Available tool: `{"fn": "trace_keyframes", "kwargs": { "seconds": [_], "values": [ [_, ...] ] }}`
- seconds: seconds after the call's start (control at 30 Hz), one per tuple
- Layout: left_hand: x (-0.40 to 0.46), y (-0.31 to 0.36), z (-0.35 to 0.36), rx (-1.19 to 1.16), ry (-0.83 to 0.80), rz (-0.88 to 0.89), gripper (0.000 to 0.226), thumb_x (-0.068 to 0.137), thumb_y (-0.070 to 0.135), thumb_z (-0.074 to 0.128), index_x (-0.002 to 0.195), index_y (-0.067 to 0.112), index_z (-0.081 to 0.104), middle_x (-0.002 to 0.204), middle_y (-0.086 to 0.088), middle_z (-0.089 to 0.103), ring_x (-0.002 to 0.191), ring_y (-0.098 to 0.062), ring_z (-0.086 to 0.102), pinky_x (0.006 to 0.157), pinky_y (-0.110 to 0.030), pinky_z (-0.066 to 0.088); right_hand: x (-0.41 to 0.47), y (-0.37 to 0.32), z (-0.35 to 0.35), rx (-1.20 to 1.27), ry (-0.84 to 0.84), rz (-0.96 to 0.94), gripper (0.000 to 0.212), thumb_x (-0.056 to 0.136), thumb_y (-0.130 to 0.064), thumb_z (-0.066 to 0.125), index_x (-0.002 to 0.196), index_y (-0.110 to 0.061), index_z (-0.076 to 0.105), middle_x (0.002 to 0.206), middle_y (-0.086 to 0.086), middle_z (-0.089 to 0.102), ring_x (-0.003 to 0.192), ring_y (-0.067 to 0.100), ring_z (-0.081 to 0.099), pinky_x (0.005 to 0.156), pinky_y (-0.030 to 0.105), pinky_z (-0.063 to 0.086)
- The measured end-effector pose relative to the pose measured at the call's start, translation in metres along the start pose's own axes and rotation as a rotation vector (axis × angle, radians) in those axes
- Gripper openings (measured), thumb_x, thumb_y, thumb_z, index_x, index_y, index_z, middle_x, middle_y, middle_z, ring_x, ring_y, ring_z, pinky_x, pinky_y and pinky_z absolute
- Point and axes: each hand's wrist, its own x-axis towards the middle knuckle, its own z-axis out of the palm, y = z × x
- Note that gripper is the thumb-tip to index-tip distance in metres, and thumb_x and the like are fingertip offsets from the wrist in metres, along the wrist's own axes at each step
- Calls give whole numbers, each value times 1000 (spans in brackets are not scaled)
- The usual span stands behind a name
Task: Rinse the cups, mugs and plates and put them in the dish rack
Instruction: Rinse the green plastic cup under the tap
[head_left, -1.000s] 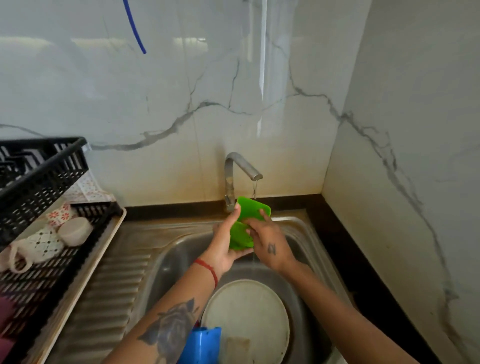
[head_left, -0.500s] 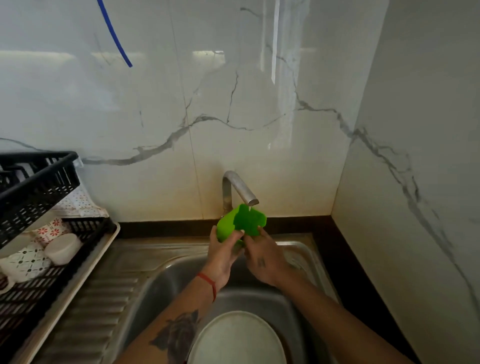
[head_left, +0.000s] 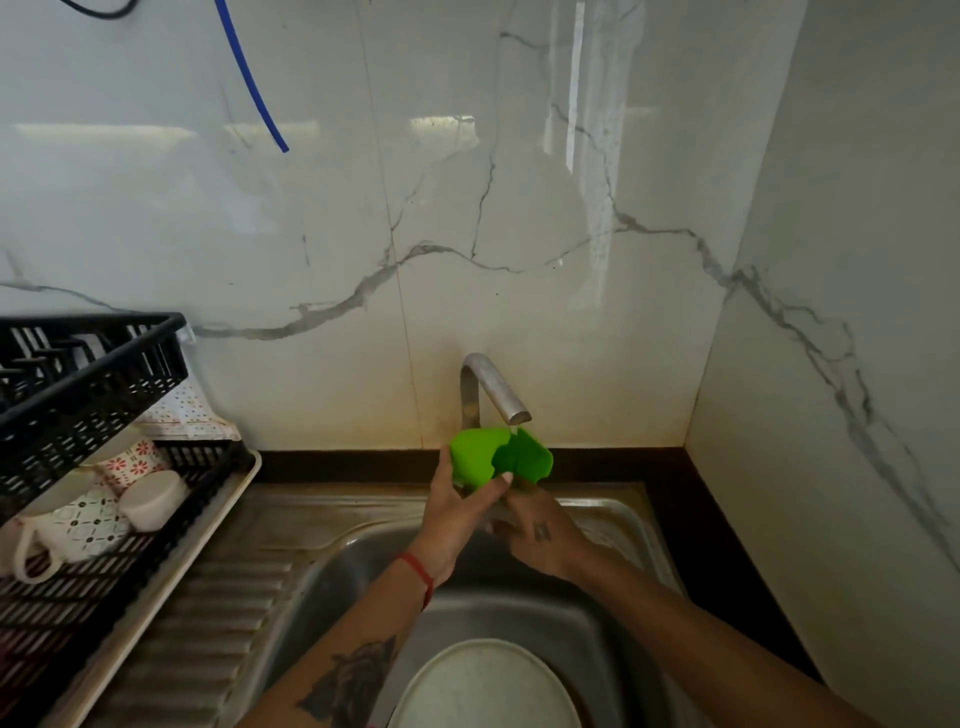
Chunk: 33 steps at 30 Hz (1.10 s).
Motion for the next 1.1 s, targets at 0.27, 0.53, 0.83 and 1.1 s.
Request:
{"fn": "trace_keyframes", "kwargs": {
  "seconds": [0.27, 0.53, 0.83, 1.1],
  "values": [
    [-1, 2, 2, -28, 44, -23, 46, 88, 15, 67, 129, 20, 49, 123, -9, 61, 114, -22, 59, 100, -44, 48, 4, -1, 4, -267, 123, -57, 51, 86, -5, 53, 136, -11, 50, 138, 10, 52, 135, 27, 39, 116, 37, 21],
    [-1, -4, -9, -100, -24, -131, 89, 79, 22, 75, 151, 19, 22, 133, -8, 55, 117, -25, 57, 103, -49, 44, -8, 16, -10, -516, 114, -225, 34, 76, -7, 71, 110, -7, 70, 106, 11, 71, 102, 29, 66, 94, 40, 50],
    [3, -11, -6, -78, -7, -159, 97, 57, 40, 81, 141, 19, 36, 127, -6, 54, 111, -20, 58, 77, -29, 57, 2, -10, -16, -276, -286, 67, 41, 94, -24, 55, 132, -6, 50, 128, 16, 57, 112, 30, 56, 90, 33, 44],
    [5, -6, -9, -49, 42, -118, 97, 52, 49, 80, 137, 24, 39, 117, 3, 54, 106, -17, 59, 78, -33, 59, 12, -31, -18, -25, -369, 189, 31, 90, -11, 55, 120, -2, 54, 110, 15, 61, 99, 28, 59, 83, 38, 51]
  ]
}}
